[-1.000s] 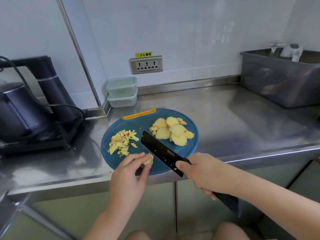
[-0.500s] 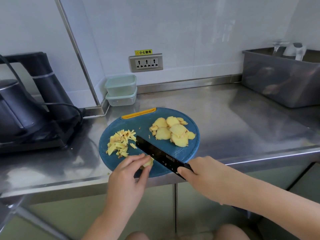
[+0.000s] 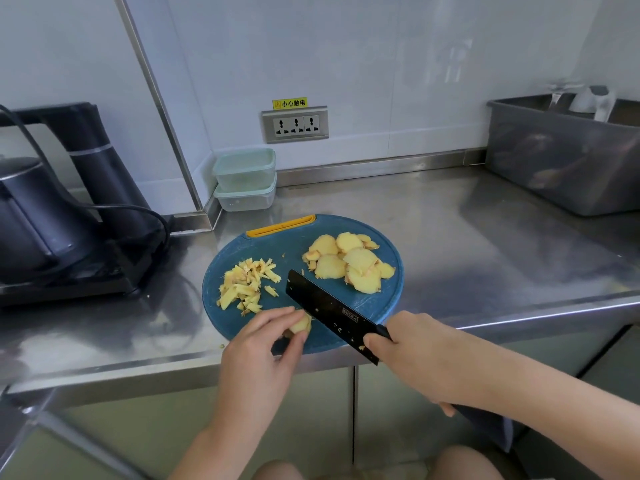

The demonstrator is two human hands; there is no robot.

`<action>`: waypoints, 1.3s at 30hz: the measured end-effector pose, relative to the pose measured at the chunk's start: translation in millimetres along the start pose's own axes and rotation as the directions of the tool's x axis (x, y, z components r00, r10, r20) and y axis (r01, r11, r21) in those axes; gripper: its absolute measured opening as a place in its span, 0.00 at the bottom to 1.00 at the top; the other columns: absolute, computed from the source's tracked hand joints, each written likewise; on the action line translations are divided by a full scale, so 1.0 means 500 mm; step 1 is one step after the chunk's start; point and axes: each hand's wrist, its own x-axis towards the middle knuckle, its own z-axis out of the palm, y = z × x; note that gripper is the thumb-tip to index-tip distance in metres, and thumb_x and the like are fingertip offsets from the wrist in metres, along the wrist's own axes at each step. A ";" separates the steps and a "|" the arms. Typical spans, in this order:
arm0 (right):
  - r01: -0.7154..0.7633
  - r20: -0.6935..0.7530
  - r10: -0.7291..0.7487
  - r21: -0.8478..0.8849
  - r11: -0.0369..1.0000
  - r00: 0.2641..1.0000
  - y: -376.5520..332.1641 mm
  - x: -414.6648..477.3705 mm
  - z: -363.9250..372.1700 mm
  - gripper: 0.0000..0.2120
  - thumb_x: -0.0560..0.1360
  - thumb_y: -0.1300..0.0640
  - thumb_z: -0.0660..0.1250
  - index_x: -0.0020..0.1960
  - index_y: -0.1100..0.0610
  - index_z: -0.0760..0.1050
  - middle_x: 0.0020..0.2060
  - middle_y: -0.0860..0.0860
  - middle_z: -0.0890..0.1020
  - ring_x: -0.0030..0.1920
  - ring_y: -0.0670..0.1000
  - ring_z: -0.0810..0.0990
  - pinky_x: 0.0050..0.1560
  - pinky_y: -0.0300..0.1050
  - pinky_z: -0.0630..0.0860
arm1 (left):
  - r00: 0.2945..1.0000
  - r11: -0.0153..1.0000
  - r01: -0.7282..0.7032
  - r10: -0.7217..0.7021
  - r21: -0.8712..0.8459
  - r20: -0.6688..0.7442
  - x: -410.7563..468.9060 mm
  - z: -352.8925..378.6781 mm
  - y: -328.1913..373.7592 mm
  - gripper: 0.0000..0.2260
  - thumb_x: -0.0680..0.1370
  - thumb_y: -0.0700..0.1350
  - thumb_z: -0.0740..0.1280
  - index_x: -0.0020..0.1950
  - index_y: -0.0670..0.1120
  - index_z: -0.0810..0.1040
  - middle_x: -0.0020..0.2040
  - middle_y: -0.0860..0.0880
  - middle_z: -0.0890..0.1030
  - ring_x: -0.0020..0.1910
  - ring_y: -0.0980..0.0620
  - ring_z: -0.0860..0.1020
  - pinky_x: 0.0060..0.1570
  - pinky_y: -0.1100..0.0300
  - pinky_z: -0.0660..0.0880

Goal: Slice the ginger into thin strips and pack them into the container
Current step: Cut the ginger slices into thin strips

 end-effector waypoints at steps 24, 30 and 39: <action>0.078 -0.075 -0.076 0.022 0.997 0.994 0.016 -0.027 0.016 0.20 0.82 0.46 0.49 0.35 0.53 0.65 0.32 0.48 0.71 0.31 0.44 0.68 0.34 0.36 0.67 | 0.985 0.980 0.172 -0.170 -0.096 0.031 0.008 -0.015 0.017 0.13 0.67 0.39 0.77 0.49 0.49 0.84 0.46 0.60 0.81 0.43 0.63 0.77 0.43 0.77 0.70; 0.094 -0.091 -0.092 0.016 0.995 0.992 0.020 -0.033 0.016 0.20 0.82 0.45 0.50 0.36 0.53 0.67 0.32 0.48 0.72 0.34 0.47 0.71 0.37 0.41 0.69 | 0.974 0.975 0.213 -0.208 -0.056 0.088 0.014 -0.020 0.026 0.13 0.68 0.40 0.76 0.50 0.51 0.84 0.47 0.64 0.79 0.42 0.64 0.78 0.43 0.78 0.70; 0.066 -0.059 -0.066 -0.002 0.998 0.996 0.011 -0.035 -0.005 0.19 0.82 0.46 0.50 0.36 0.52 0.65 0.31 0.47 0.70 0.31 0.45 0.69 0.32 0.36 0.68 | 0.972 0.973 0.223 -0.217 -0.061 0.089 0.018 -0.022 0.031 0.12 0.68 0.40 0.77 0.50 0.50 0.84 0.45 0.65 0.78 0.41 0.65 0.78 0.42 0.78 0.70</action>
